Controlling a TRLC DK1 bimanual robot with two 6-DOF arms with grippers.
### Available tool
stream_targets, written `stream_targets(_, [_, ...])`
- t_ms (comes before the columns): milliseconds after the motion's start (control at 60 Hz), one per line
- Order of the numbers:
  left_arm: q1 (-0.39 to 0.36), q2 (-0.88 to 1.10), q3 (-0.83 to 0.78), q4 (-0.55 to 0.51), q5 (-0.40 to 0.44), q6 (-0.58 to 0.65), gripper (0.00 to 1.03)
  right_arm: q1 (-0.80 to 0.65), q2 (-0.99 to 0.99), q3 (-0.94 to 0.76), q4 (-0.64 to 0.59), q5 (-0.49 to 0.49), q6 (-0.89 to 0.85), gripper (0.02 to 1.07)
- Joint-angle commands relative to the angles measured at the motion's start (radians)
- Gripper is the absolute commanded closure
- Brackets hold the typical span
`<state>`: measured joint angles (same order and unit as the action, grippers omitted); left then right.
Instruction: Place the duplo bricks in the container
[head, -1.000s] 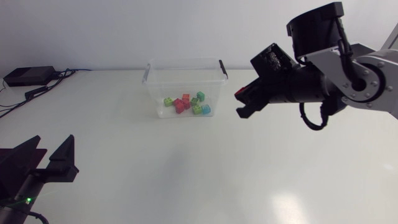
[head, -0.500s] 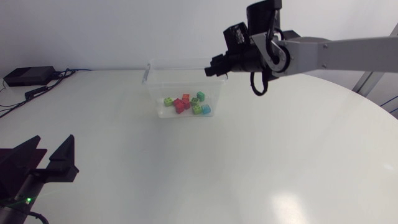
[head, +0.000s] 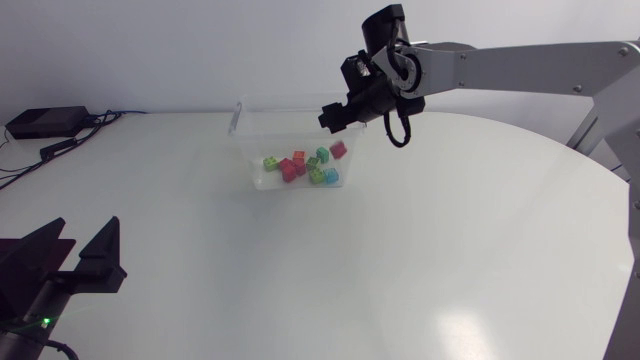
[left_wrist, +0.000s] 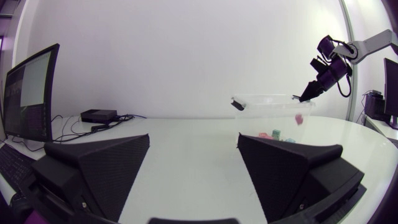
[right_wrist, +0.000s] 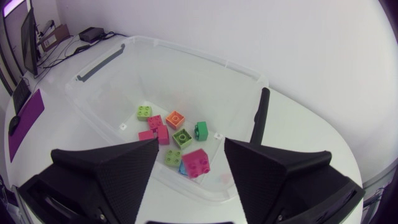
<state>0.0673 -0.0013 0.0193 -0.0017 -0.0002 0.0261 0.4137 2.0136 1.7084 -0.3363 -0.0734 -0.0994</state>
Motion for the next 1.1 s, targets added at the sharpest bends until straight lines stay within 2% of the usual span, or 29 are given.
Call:
stream_targets(0, [0.008, -0.012, -0.018, -0.003, 0.005, 0.008, 0.04, 0.01, -0.029, 0.02, -0.004, 0.011, 0.038, 0.07])
stream_targets(50, [0.008, -0.012, -0.018, -0.003, 0.005, 0.008, 0.04, 0.01, -0.055, 0.007, 0.008, 0.027, 0.05, 0.07])
stream_targets(167, [0.008, -0.012, -0.019, -0.003, 0.005, 0.008, 0.04, -0.004, -0.19, -0.099, 0.154, 0.089, 0.107, 0.07])
stream_targets(317, [0.008, -0.012, -0.018, -0.003, 0.005, 0.008, 0.04, -0.042, -0.351, -0.179, 0.14, 0.09, 0.106, 0.07])
stream_targets(467, [0.008, -0.012, -0.018, -0.003, 0.005, 0.008, 0.04, -0.069, -0.601, -0.372, 0.175, 0.118, 0.089, 0.07])
stream_targets(667, [0.008, -0.012, -0.018, -0.003, 0.005, 0.008, 0.04, -0.082, -0.964, -0.736, 0.292, 0.123, 0.021, 0.07])
stream_targets(900, [0.008, -0.012, -0.018, -0.003, 0.005, 0.008, 0.04, -0.016, -1.303, -1.01, 0.292, 0.173, 0.021, 0.07])
stream_targets(1083, [0.008, -0.012, -0.019, -0.003, 0.005, 0.008, 0.04, 0.011, -1.57, -1.216, 0.232, 0.161, 0.021, 0.07])
